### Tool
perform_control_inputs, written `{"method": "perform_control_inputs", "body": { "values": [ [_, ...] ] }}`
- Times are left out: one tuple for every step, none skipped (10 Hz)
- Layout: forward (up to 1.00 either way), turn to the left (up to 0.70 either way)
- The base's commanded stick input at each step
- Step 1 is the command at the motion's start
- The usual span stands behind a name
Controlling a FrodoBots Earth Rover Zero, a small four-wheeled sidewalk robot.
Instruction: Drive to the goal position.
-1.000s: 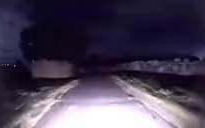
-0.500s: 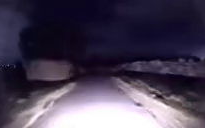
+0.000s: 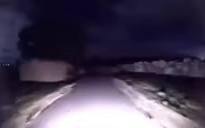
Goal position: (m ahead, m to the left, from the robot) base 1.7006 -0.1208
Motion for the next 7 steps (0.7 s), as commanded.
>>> {"method": "perform_control_inputs", "body": {
  "values": [
    [0.85,0.0],
    [0.85,0.0],
    [0.85,0.0],
    [0.85,0.0],
    [0.85,0.13],
    [0.85,0.29],
    [0.85,0.32]
  ]
}}
